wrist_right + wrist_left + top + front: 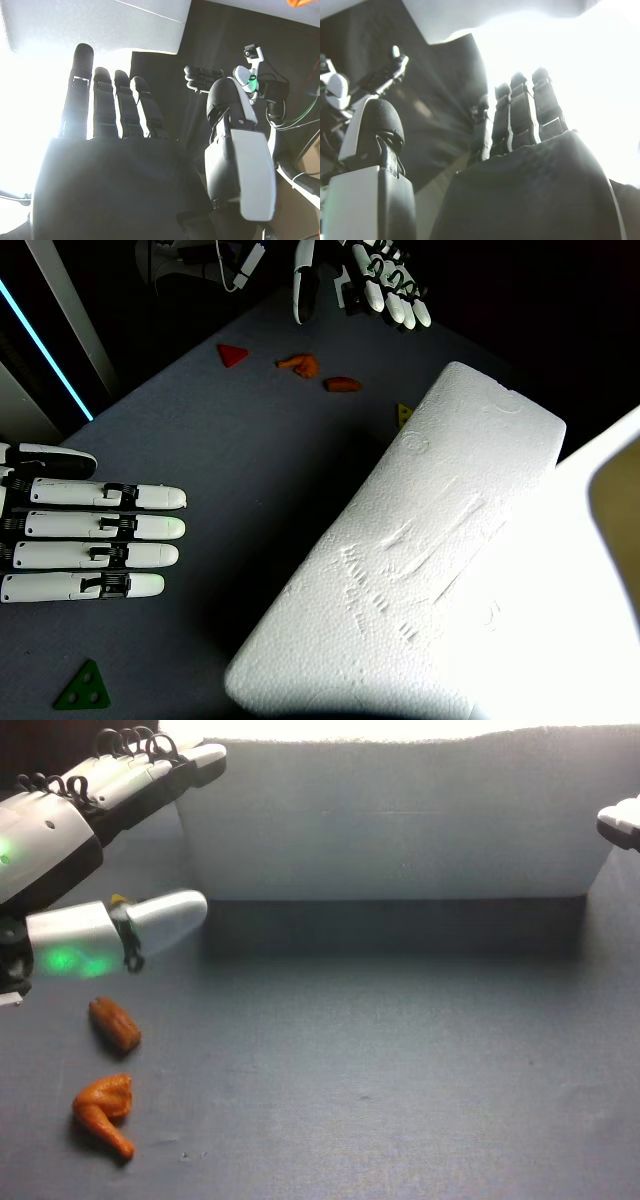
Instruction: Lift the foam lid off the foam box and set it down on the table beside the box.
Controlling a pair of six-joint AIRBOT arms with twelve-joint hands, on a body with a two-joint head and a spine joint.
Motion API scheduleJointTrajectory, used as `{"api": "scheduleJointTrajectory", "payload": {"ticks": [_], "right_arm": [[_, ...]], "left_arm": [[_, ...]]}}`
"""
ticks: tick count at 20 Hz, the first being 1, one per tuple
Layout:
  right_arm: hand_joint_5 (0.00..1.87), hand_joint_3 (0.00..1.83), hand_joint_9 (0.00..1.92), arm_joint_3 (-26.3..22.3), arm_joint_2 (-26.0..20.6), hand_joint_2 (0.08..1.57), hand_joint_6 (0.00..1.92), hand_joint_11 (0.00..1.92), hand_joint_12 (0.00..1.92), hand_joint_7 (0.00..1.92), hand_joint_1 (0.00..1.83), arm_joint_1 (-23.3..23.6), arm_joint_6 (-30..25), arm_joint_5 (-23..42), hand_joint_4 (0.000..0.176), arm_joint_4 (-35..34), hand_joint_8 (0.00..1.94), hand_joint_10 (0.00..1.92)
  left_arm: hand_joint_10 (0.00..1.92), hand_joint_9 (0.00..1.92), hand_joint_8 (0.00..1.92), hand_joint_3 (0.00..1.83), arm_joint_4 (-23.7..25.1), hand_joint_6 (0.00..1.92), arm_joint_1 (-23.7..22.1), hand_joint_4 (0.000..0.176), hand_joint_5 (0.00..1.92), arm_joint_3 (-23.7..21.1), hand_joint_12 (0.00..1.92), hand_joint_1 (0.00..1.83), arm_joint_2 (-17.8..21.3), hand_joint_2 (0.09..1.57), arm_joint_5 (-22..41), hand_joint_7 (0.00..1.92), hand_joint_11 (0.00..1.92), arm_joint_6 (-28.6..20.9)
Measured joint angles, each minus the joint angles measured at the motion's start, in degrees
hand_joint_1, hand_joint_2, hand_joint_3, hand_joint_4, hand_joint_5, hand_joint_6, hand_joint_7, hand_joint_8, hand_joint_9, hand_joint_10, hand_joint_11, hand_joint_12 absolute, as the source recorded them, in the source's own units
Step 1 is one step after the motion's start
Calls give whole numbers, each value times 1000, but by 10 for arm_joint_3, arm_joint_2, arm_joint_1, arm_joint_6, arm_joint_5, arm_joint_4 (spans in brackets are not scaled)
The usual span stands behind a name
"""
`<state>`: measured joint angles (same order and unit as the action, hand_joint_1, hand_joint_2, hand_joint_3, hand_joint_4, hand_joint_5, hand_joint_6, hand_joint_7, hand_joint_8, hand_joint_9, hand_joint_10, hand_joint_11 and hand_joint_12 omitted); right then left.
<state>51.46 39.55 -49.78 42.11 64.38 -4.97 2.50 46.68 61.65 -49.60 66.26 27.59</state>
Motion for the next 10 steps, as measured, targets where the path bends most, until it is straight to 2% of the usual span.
{"api": "scheduleJointTrajectory", "payload": {"ticks": [1,2,3,7,8,9,10], "right_arm": [[0,13,0,0,0,1355,0,0,130,0,598,0,0,0,0,-1,0,0],[0,10,0,0,0,1354,0,0,126,0,585,0,0,0,0,-2,0,0],[0,5,0,0,0,1356,0,0,42,0,597,0,0,0,0,-2,0,0],[0,0,0,0,0,1336,0,0,0,0,579,0,6,1,0,-15,0,0],[0,0,0,0,0,1329,0,0,0,0,548,0,10,5,0,-21,0,0],[0,0,0,0,0,1327,0,0,0,0,544,0,14,8,0,-25,0,0],[0,0,0,0,0,1335,0,0,0,0,622,-1,16,14,0,-32,0,0]], "left_arm": [[0,0,0,15,-1,29,0,45,82,0,0,204,0,1354,0,0,0,0],[0,0,0,11,-1,24,0,37,83,0,0,215,0,1355,-1,0,0,0],[0,0,2,9,1,21,0,32,87,0,2,195,0,1356,0,6,4,0],[0,0,0,0,-4,10,0,42,79,0,0,225,0,1339,3,0,0,0],[0,0,0,0,-9,8,0,27,78,0,4,268,0,1333,4,0,9,3],[0,0,0,0,-13,5,0,29,74,0,0,314,0,1325,5,0,1,7],[0,0,0,0,-21,0,0,20,44,2,0,316,0,1328,10,0,0,10]]}}
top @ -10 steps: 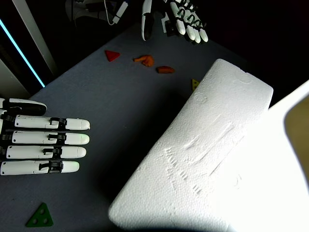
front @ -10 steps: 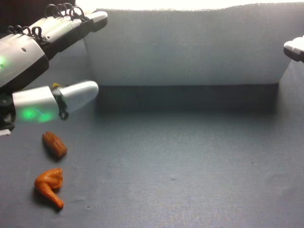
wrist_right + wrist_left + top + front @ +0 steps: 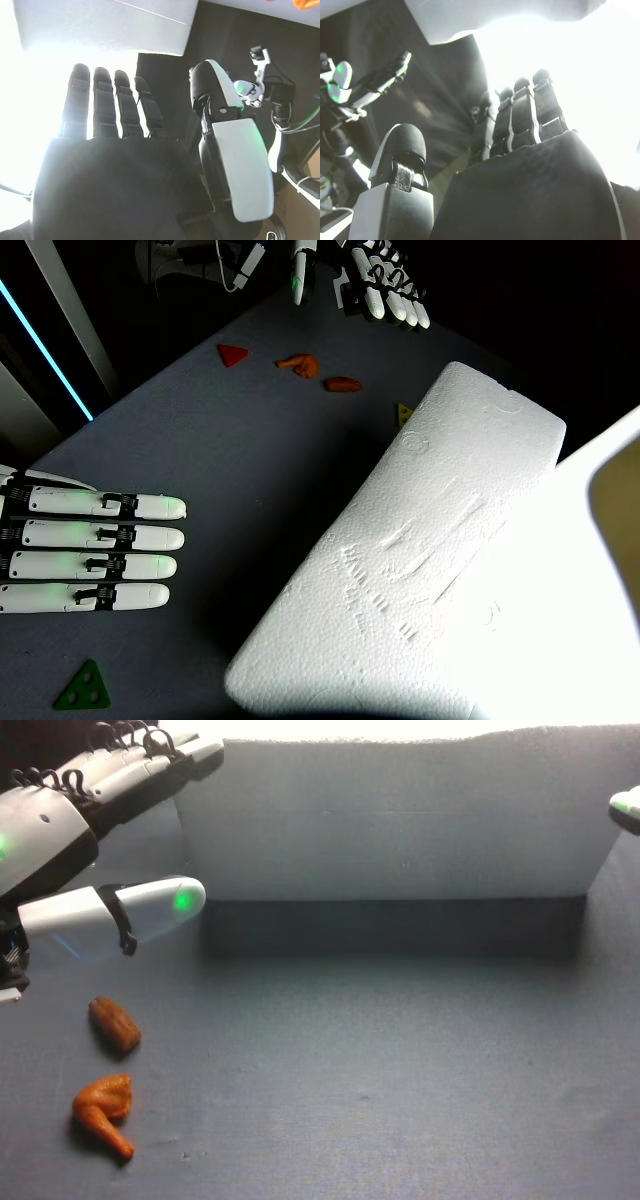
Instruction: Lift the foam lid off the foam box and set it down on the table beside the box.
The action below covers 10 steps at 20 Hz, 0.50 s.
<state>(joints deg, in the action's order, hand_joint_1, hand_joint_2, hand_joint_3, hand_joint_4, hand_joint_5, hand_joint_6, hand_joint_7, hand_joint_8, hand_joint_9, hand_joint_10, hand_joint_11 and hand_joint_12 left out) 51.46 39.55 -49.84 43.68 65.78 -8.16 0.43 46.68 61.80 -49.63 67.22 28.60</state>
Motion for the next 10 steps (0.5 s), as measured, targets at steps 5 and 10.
{"api": "scheduleJointTrajectory", "payload": {"ticks": [5,10], "right_arm": [[0,0,0,10,5,1341,0,0,0,0,716,0,15,33,0,-46,0,0],[0,3,0,29,17,1307,0,0,847,0,432,21,40,43,2,-83,0,0]], "left_arm": [[0,0,0,0,-50,5,-2,15,31,15,0,424,-10,1268,29,0,1,18],[0,0,0,0,-78,4,-25,16,40,43,9,495,-35,1261,11,0,1,27]]}}
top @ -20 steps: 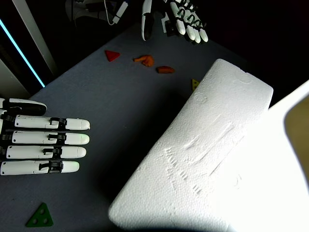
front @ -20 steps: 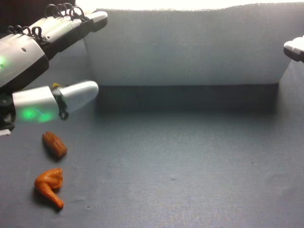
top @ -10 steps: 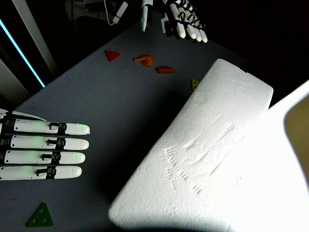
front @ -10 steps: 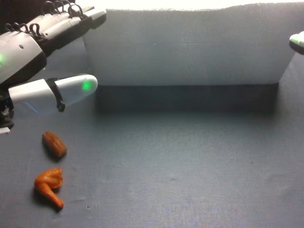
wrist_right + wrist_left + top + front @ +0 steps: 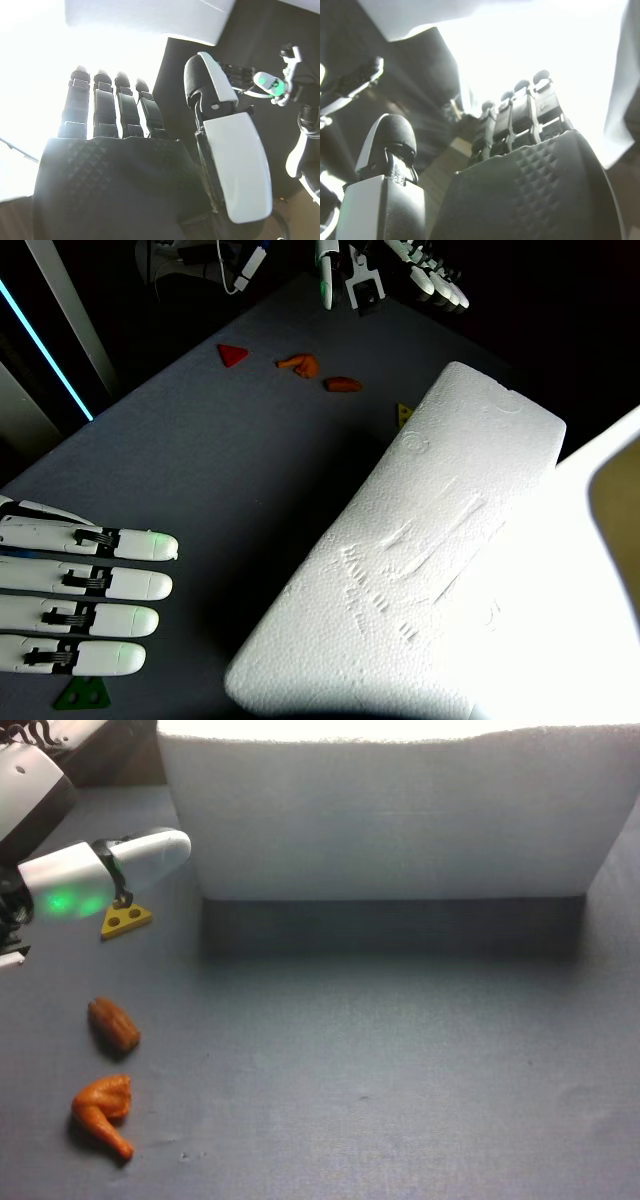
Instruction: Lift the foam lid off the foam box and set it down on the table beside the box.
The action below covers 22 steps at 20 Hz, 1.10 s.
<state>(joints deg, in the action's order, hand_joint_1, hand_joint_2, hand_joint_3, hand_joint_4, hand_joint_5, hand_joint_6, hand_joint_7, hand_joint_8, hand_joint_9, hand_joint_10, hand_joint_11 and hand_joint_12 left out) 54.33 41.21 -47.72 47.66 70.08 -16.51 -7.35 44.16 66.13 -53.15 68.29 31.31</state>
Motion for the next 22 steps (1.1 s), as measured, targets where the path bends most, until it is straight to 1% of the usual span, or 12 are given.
{"api": "scheduleJointTrajectory", "payload": {"ticks": [3,6,7,9,10,12,14,15,16,18,20,22], "right_arm": [[0,0,0,17,12,1302,0,0,1374,0,383,23,12,-18,0,-19,0,0],[0,0,0,40,29,1259,0,0,1335,0,417,70,45,-60,0,-37,0,0],[0,0,0,45,33,1251,0,0,1322,0,414,80,53,-72,2,-39,0,0],[0,0,0,59,46,1244,0,0,1432,0,431,95,65,-87,0,-56,0,0],[0,0,28,62,50,1237,0,0,1661,0,403,95,65,-89,7,-64,0,16],[0,0,24,77,60,1210,0,0,1839,0,458,95,66,-98,22,-92,0,28],[0,0,0,91,67,1162,0,0,1709,0,525,104,67,-105,25,-121,0,0],[0,0,0,99,70,1162,0,0,1576,0,514,111,67,-106,6,-131,0,0],[0,0,0,104,72,1159,0,0,1462,0,516,112,67,-106,0,-135,0,0],[0,0,0,120,83,1152,0,0,1266,0,575,133,67,-120,0,-141,0,0],[0,0,0,137,96,1160,0,0,1043,0,593,156,68,-146,0,-145,0,0],[0,4,0,150,108,1170,0,0,850,0,597,174,70,-160,0,-146,0,0]], "left_arm": [[0,0,0,0,-22,4,-19,10,44,20,3,562,-14,1239,-23,0,7,8],[0,0,0,0,-44,1,-30,17,26,37,29,593,-27,1212,-45,0,47,12],[0,0,0,43,-49,0,-33,15,9,44,446,595,-31,1171,-49,0,9,13],[0,0,0,5,-68,0,-43,28,0,63,836,550,-41,1171,-68,0,0,14],[0,0,0,0,-73,0,-47,48,0,69,863,492,-45,1143,-75,0,0,14],[0,0,0,3,-90,0,-55,64,0,87,500,473,-59,1107,-104,0,0,15],[0,0,0,1,-89,0,-66,91,0,97,209,483,-68,1086,-126,0,0,15],[0,0,0,0,-87,0,-72,101,0,101,41,483,-72,1085,-132,0,0,14],[0,0,0,1,-85,0,-74,91,0,106,7,495,-76,1087,-136,0,0,15],[0,0,0,0,-97,0,-78,104,0,117,0,486,-82,1075,-146,0,0,14],[0,0,0,0,-110,0,-82,79,0,126,14,518,-85,1067,-159,0,29,15],[0,0,0,0,-122,0,-83,76,0,136,15,536,-93,1062,-162,0,20,14]]}}
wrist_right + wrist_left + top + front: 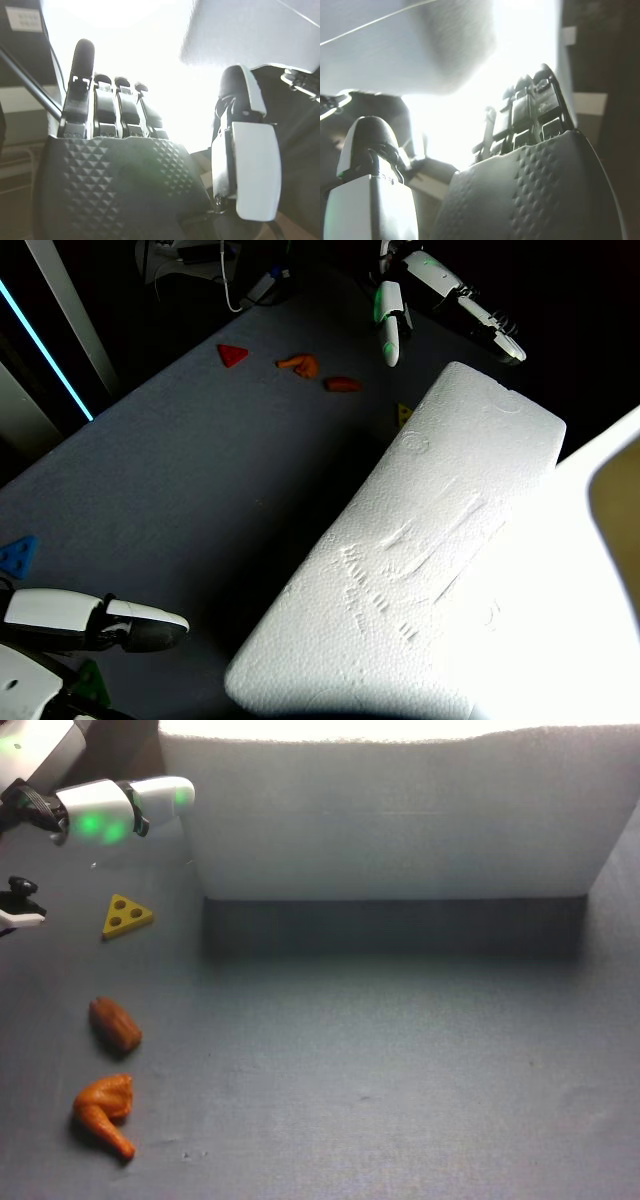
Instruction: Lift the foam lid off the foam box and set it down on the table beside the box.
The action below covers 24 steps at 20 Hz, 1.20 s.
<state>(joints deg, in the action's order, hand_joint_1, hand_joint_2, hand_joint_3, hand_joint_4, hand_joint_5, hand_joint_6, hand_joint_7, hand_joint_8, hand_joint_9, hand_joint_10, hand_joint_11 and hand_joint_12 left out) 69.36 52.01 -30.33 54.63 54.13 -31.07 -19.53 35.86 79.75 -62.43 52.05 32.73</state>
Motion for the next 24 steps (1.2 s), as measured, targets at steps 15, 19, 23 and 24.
{"api": "scheduleJointTrajectory", "payload": {"ticks": [15,19,23,24], "right_arm": [[0,0,0,72,59,1035,0,0,0,0,669,21,-12,-79,0,-46,0,0],[0,0,0,86,69,1012,0,0,0,0,633,26,-20,-91,0,-49,0,0],[0,0,0,94,75,1018,0,0,0,0,643,31,-28,-94,0,-44,0,0],[0,0,0,96,77,1014,0,0,0,0,653,31,-33,-96,0,-42,0,0]], "left_arm": [[0,0,0,0,-36,0,-16,25,0,73,596,492,-63,1023,-56,0,0,-50],[0,0,0,0,-34,0,-25,25,0,88,370,495,-75,1003,-71,0,0,-59],[0,0,0,0,-34,0,-30,22,0,99,364,460,-85,981,-78,0,0,-66],[0,0,0,0,-29,0,-30,20,0,104,378,445,-91,960,-80,0,0,-69]]}}
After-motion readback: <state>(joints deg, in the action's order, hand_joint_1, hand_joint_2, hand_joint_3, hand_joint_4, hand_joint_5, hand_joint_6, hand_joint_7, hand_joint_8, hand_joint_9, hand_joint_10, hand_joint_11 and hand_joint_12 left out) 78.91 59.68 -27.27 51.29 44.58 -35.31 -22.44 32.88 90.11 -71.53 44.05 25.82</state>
